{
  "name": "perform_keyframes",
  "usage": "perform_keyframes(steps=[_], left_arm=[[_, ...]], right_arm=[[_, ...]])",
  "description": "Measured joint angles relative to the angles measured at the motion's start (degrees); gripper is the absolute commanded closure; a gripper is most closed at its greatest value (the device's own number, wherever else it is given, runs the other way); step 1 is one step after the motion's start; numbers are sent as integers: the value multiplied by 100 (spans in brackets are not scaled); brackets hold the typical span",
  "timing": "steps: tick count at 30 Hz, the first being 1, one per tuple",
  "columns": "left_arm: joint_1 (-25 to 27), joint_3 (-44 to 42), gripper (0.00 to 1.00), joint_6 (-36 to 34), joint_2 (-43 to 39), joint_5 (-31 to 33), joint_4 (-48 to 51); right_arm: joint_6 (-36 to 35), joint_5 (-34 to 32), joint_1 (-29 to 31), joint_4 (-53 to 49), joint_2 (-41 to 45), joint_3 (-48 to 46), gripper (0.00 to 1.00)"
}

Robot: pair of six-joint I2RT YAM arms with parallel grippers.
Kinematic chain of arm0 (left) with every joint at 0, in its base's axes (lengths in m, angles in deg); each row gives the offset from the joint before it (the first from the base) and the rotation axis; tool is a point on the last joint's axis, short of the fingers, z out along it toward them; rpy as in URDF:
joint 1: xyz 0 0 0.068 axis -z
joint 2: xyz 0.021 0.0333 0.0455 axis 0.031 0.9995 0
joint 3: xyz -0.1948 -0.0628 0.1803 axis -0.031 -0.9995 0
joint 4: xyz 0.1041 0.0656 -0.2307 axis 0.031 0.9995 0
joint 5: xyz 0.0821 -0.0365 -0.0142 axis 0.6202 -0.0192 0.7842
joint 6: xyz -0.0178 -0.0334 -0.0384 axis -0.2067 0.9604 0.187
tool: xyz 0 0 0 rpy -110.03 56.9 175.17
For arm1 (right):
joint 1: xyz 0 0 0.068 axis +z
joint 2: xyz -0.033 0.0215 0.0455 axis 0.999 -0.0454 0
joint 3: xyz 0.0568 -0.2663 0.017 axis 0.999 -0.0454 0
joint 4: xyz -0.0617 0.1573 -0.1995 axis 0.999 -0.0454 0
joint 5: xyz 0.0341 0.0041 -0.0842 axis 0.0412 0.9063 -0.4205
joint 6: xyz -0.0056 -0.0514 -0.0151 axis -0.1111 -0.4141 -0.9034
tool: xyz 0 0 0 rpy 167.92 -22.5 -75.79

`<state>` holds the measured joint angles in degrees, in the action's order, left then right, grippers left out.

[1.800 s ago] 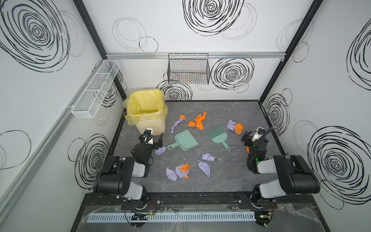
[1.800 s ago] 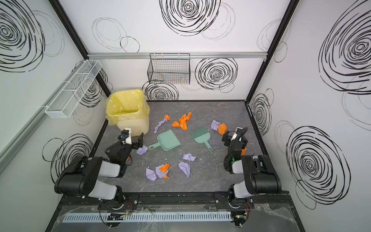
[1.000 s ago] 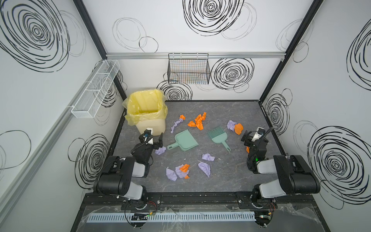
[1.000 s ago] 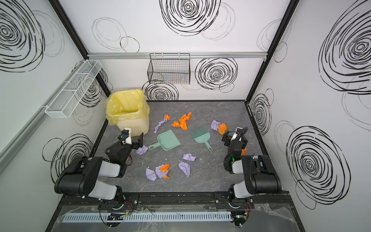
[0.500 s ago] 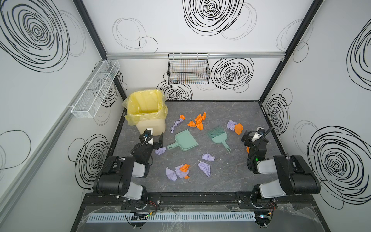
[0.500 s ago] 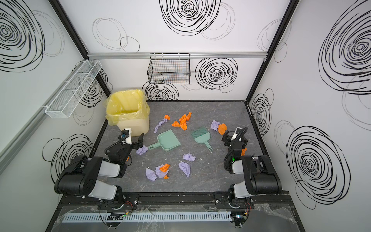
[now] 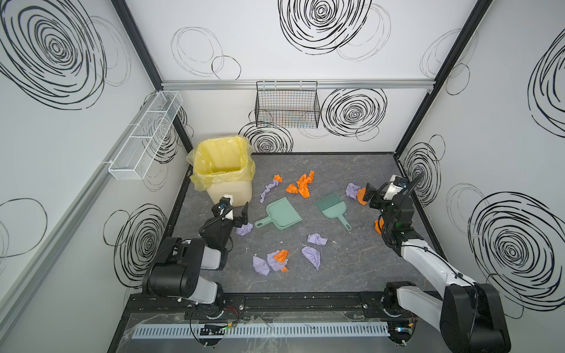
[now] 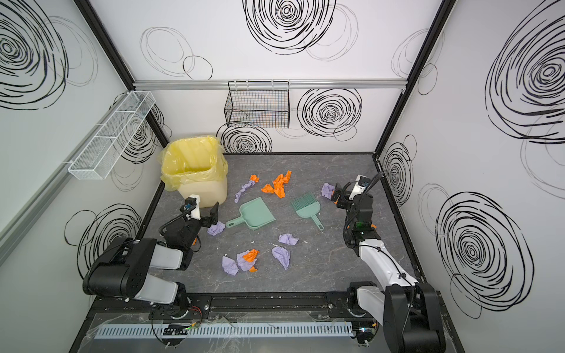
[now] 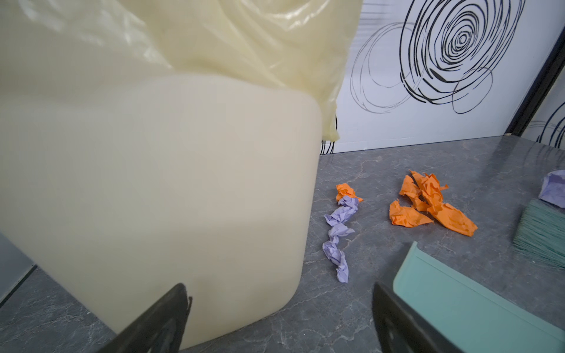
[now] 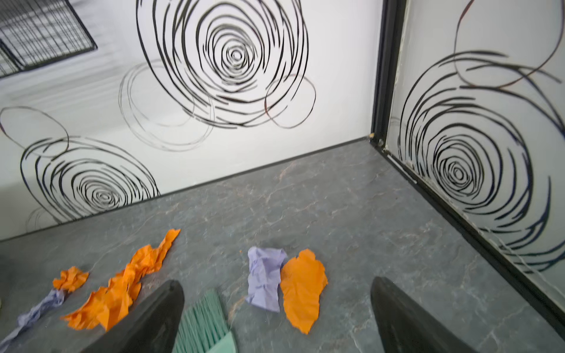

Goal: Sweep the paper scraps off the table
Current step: 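Reach the right gripper to the mint-green brush handle and grasp it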

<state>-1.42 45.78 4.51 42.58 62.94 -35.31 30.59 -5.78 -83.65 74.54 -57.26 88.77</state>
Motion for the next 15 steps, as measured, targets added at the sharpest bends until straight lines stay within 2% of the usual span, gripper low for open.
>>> perform_keyframes(steps=[7,10,15], left_arm=[[0,0,4,-7,0,-142,-4],[-2,0,4,-7,0,-181,-4],[-44,0,4,-2,0,-238,-2]], right_arm=[[-295,275,732,-1453,57,0,12],[-437,317,975,-1825,-365,96,15],[-533,310,1016,-2339,-1224,516,18]])
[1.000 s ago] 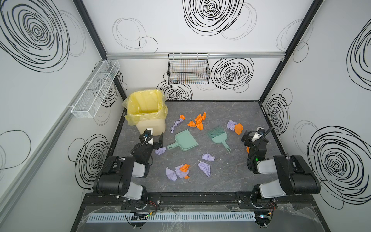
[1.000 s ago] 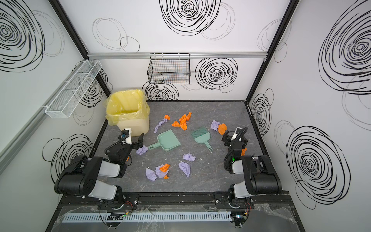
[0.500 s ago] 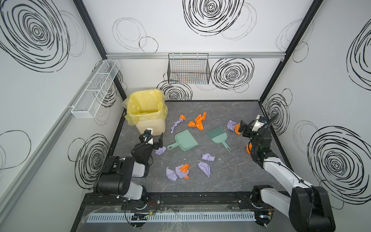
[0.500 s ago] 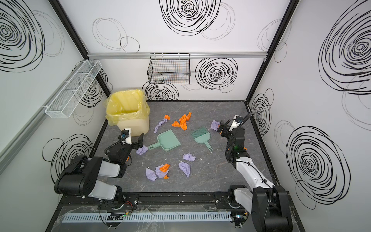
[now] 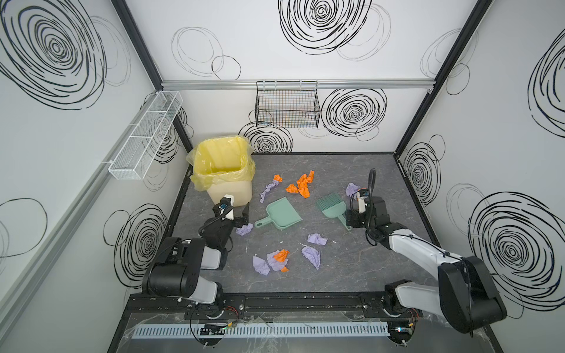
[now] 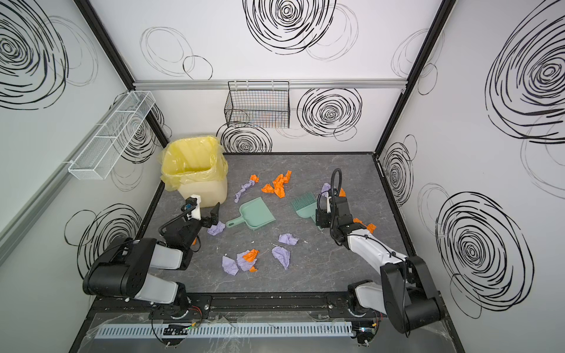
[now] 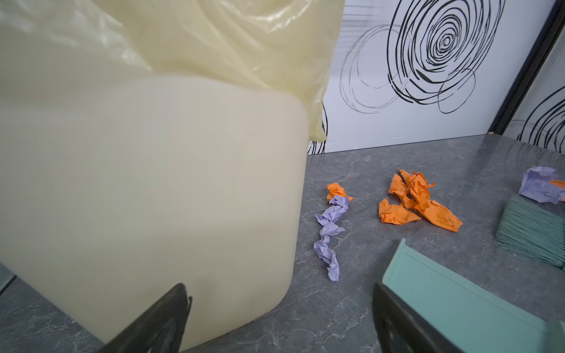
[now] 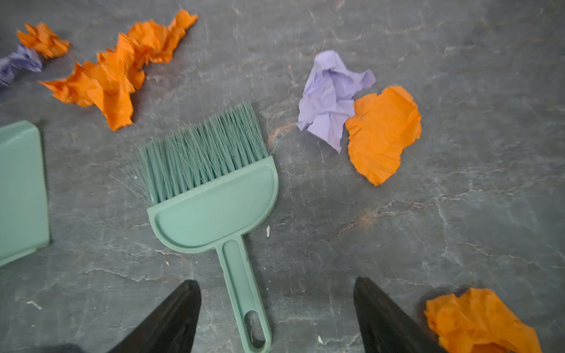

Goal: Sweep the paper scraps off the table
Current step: 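Reach the right gripper to the mint-green brush handle and grasp it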

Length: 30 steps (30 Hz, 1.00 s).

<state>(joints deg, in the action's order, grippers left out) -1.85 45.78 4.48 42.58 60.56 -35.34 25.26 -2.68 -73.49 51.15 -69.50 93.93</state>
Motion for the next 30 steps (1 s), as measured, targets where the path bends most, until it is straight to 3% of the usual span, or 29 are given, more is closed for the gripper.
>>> perform_keyframes(steps=[8,21,30], left_arm=[[-9,0,4,0,0,-24,0],[-11,0,4,0,0,-39,0],[-11,0,2,-2,0,-66,0]], right_arm=[[-210,4,184,-498,-896,560,20],[-376,9,481,-1054,-1513,960,23],[-437,-13,664,-1250,-1888,1241,43]])
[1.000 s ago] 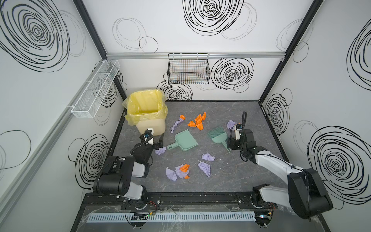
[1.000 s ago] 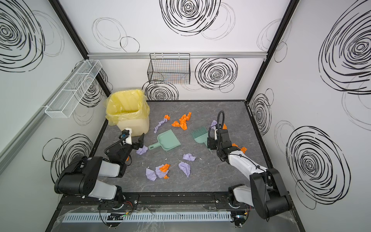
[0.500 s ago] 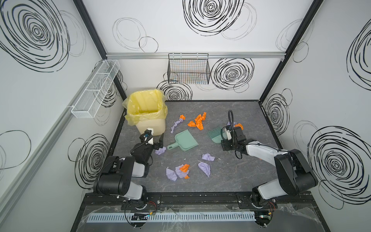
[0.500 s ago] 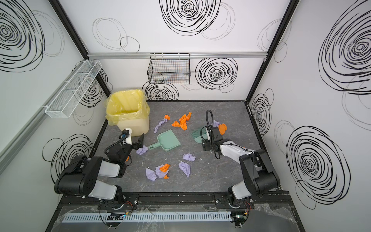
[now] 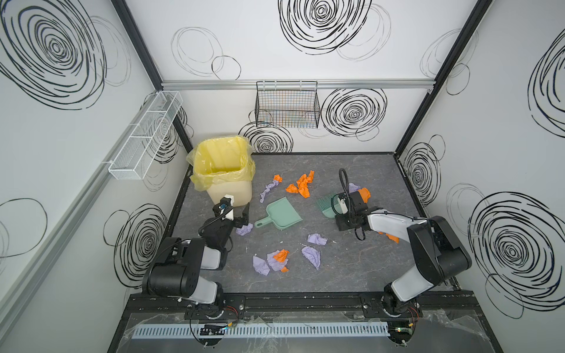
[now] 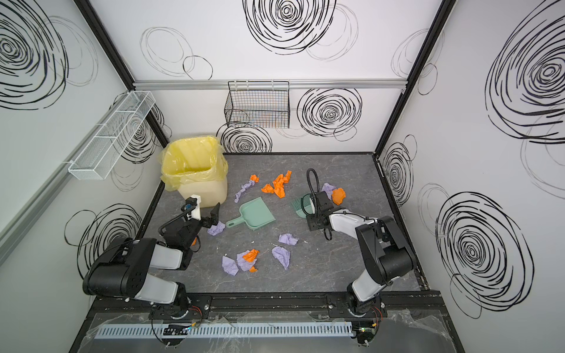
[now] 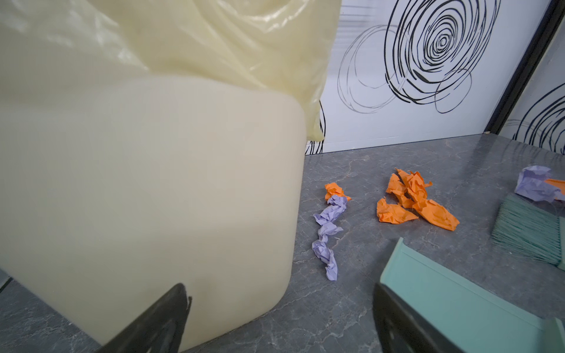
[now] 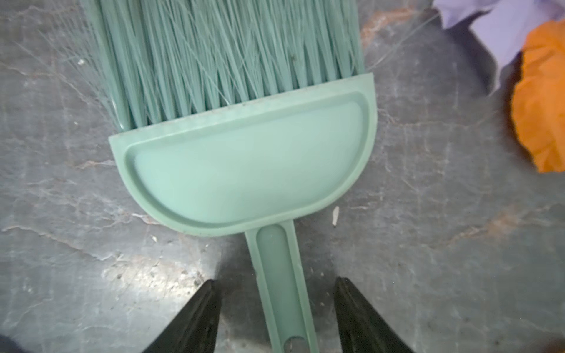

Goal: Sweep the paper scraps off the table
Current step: 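Reach the right gripper to the mint-green brush handle and grasp it, then lift the brush with the right gripper while the left gripper reaches toward the dustpan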

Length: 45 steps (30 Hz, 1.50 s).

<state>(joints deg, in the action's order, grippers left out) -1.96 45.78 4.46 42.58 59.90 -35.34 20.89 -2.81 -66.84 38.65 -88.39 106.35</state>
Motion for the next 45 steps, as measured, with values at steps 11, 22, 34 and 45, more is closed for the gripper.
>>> perform_keyframes(steps=[11,22,34,45], left_arm=[[-20,0,9,4,0,-90,-4],[-258,-52,4,146,-17,-337,-219],[-256,-79,4,173,-55,-317,-260],[-494,-181,4,258,-1591,-645,391]], right_arm=[[0,-118,190,0,-39,35,69],[48,-76,192,-79,140,-57,79],[219,57,188,-437,1276,-50,81],[350,275,175,-608,1550,-37,82]])
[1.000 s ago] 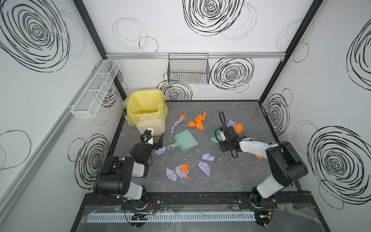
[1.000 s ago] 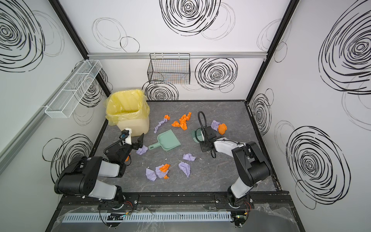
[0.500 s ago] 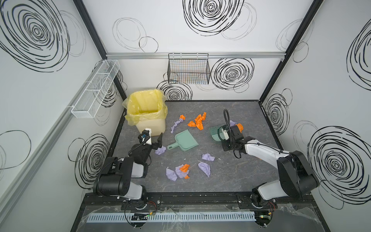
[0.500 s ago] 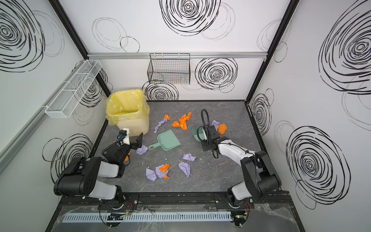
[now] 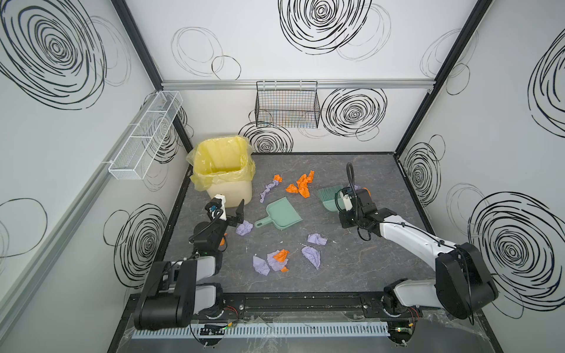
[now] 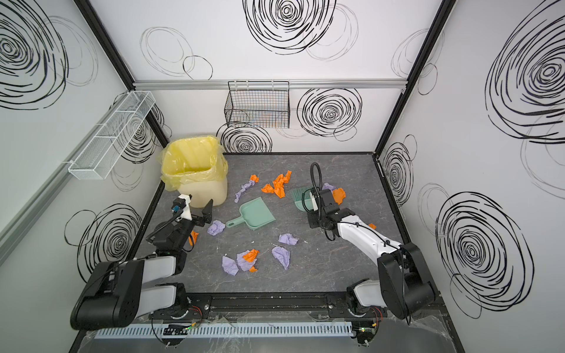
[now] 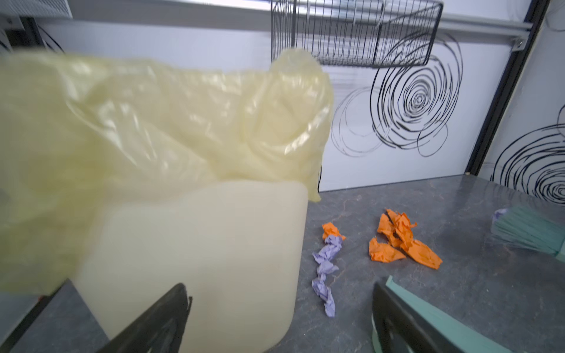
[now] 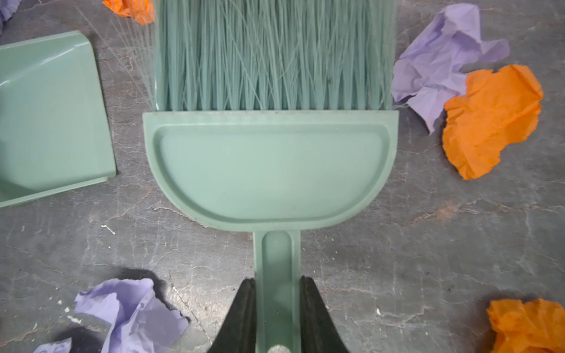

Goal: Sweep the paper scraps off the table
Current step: 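Lift the brush with the right gripper while the left gripper reaches toward the dustpan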

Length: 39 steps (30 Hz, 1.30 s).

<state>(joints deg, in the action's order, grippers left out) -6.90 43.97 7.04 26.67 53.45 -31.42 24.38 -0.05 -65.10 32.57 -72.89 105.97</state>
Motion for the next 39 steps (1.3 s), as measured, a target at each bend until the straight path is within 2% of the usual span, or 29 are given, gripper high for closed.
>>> perform_keyframes(steps=[5,10,11,13,18,23,27,31,39], left_arm=[[-20,258,4,-243,-1233,-581,1335],[-20,1152,4,-542,-1749,-1620,3493],[-24,1364,1,-588,-1829,-1880,3939],[-24,1749,5,-647,-1939,-2361,4680],[63,2857,29,-654,-1759,-3770,6349],[577,3829,33,-507,-984,-4728,7425],[1045,3945,33,-157,-612,-4861,7641],[1318,3696,34,662,-516,-4863,7040],[1635,3783,36,1390,55,-4843,6522]], right_arm=[[26,70,2,-59,195,125,82],[48,103,55,-68,452,166,82],[59,101,83,-61,514,166,82],[68,98,162,-44,654,164,82],[107,-79,544,195,1043,111,83],[188,-614,1346,525,1228,44,84],[264,-1215,2208,887,1239,4,84],[372,-1781,2850,1344,1237,-68,84],[551,-2420,3263,2212,1082,-140,85]])
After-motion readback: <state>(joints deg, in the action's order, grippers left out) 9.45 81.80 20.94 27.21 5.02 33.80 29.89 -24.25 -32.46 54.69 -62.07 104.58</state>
